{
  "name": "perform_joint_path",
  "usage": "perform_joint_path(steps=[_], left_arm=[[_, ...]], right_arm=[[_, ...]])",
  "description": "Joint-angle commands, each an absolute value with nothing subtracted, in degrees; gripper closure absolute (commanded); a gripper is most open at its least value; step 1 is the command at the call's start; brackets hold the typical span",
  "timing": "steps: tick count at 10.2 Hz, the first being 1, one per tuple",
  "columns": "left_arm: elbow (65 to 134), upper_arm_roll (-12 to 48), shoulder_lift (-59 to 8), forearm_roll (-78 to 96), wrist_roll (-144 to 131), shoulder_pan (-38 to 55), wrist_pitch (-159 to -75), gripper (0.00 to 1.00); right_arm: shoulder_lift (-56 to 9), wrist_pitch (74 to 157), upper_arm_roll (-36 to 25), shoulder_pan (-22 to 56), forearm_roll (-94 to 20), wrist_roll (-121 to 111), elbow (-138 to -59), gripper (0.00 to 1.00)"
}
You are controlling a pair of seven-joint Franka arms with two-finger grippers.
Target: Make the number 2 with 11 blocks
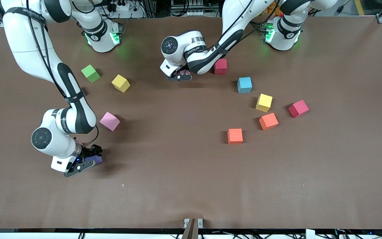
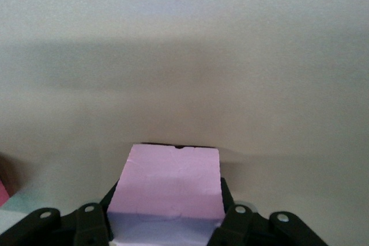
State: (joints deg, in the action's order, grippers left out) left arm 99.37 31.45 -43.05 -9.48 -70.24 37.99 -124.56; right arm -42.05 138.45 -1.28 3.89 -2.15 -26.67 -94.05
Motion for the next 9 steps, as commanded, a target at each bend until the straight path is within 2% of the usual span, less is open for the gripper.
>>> perform_joint_path(steps=[1, 2, 3, 4, 6, 7, 8, 9], left_arm=[[100.98, 31.64, -42.45, -8.61, -70.49, 37.62, -123.84, 1.0], [101.68, 31.64, -42.19, -8.61, -70.14, 37.27, -123.84, 1.0], [101.95, 31.64, -42.19, -8.61, -69.96, 37.27, -123.84, 1.0], [102.04, 31.64, -42.19, -8.7, -69.87, 37.18, -123.84, 1.0], [102.04, 31.64, -42.19, -8.7, -69.87, 37.18, -123.84, 1.0], [101.69, 31.64, -42.19, -8.7, -70.05, 37.18, -123.84, 0.48], [101.69, 31.64, -42.19, -8.7, -70.74, 37.26, -123.66, 0.0], [101.69, 31.73, -41.58, -8.7, -70.84, 37.18, -122.53, 0.0]], right_arm=[[-41.31, 137.38, -0.97, 3.78, -2.81, -27.77, -95.1, 0.09], [-40.79, 134.94, -0.97, 3.69, -2.81, -27.77, -95.01, 0.09], [-40.69, 134.22, -0.97, 3.17, -2.73, -28.38, -95.01, 0.14], [-40.69, 134.12, -0.79, 2.47, -2.72, -28.82, -94.75, 0.26], [-39.38, 131.86, -0.44, 2.28, -2.72, -28.31, -94.66, 0.3], [-37.37, 128.01, 0.17, 2.55, -2.64, -27.52, -94.48, 0.32], [-35.18, 125.62, 0.35, 2.81, -2.64, -26.81, -94.74, 0.33], [-33.76, 123.68, 1.05, 3.16, -2.72, -26.98, -94.92, 0.34]])
